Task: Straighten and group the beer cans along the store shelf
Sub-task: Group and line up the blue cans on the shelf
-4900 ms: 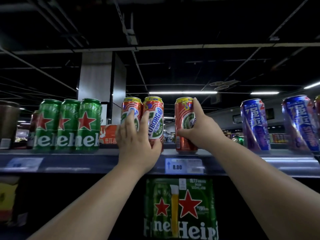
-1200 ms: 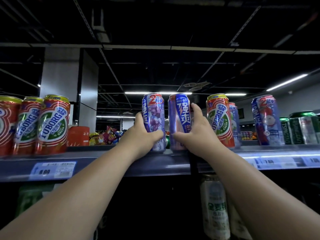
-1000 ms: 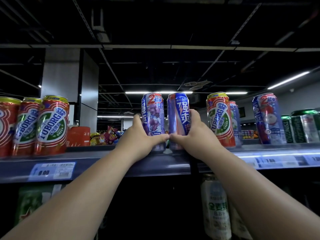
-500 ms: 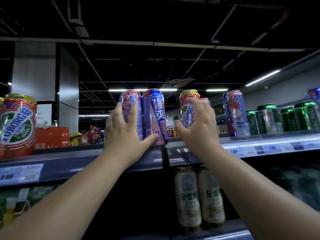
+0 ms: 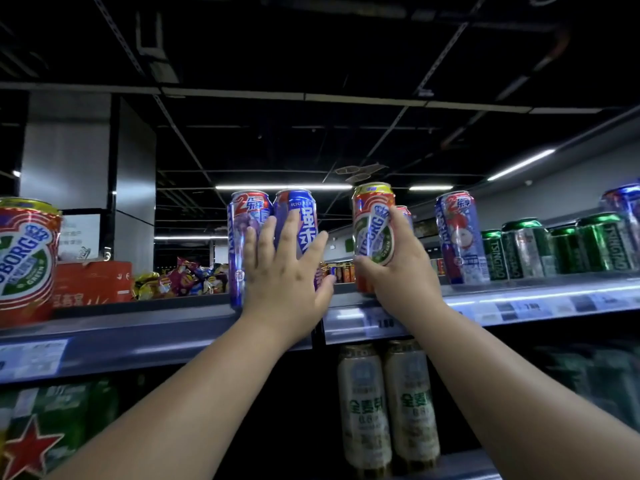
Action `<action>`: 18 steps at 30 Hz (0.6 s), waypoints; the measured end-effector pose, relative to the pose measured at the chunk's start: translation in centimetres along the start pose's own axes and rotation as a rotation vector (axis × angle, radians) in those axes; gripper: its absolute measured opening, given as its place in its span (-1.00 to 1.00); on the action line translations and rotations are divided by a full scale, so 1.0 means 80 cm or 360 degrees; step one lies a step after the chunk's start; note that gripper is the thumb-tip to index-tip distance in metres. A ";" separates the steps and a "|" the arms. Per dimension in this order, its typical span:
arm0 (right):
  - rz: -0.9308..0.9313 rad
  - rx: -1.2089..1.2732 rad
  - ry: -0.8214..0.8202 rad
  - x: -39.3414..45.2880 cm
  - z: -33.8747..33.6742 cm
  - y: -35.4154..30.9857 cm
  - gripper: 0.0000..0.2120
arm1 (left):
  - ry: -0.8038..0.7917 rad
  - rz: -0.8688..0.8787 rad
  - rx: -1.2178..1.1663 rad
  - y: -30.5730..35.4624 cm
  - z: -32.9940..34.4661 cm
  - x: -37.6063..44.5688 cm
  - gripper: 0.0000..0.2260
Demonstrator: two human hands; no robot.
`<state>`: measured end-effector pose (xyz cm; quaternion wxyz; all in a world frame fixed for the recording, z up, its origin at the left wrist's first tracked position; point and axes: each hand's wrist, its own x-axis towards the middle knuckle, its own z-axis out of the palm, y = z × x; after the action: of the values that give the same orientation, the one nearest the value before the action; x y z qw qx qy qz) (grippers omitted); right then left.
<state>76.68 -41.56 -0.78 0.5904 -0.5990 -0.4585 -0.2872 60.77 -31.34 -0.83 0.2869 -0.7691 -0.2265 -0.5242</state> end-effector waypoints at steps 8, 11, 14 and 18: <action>-0.0368 0.0620 0.0293 -0.022 -0.013 -0.084 -0.10 | 0.0037 -0.0077 -0.0081 -0.083 -0.034 -0.037 -0.39; -0.0443 0.0980 0.0089 -0.038 0.014 -0.150 -0.10 | 0.0074 -0.0144 -0.0011 -0.130 -0.048 -0.059 -0.41; -0.0465 0.1077 -0.0141 -0.063 0.060 -0.202 -0.11 | 0.0072 -0.0217 0.0103 -0.183 -0.067 -0.084 -0.39; -0.0378 0.1186 -0.0261 -0.091 0.139 -0.250 -0.13 | -0.0019 -0.0396 0.0260 -0.263 -0.097 -0.114 -0.43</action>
<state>53.69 -34.67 0.16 0.6913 -0.3075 -0.6429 -0.1187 38.71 -21.61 -2.87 0.2800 -0.7123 -0.3637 -0.5311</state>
